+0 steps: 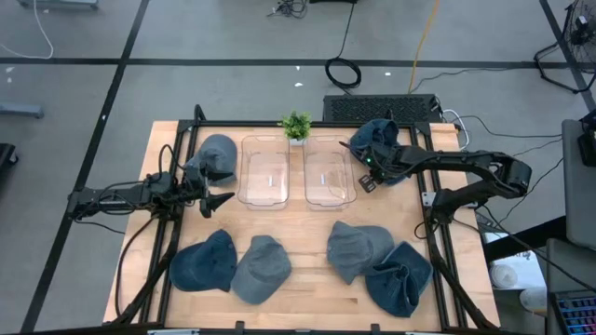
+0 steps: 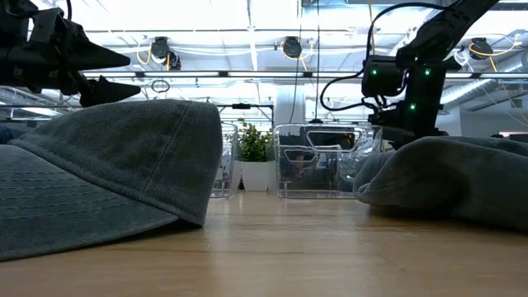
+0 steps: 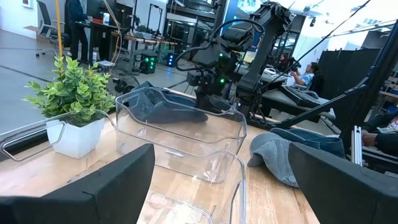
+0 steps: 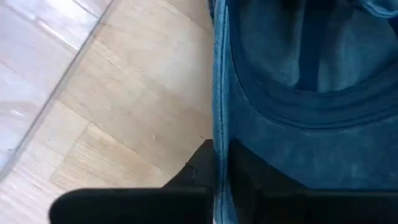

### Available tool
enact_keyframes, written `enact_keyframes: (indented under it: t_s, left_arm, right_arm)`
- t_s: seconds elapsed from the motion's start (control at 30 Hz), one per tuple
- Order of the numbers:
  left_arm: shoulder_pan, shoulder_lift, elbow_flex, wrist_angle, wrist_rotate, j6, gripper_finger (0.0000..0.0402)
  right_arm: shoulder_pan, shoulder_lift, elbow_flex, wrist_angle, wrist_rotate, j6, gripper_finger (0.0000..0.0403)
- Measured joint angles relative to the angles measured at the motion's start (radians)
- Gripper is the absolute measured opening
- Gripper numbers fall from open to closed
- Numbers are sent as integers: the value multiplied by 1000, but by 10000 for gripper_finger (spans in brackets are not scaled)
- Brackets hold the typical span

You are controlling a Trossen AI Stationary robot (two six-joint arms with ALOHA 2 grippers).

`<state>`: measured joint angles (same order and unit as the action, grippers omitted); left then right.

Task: Pick & Place hat
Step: Put the top blue cap into the left transparent bin

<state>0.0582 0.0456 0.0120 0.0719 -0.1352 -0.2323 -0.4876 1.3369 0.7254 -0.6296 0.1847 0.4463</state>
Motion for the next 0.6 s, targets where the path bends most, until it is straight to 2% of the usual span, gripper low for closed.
enact_keyframes:
  t_s: [0.6]
  left_arm:
    - [0,0,0,0,0,0,379]
  right_arm:
    - [20,-124,-4,-46,-11,16,1]
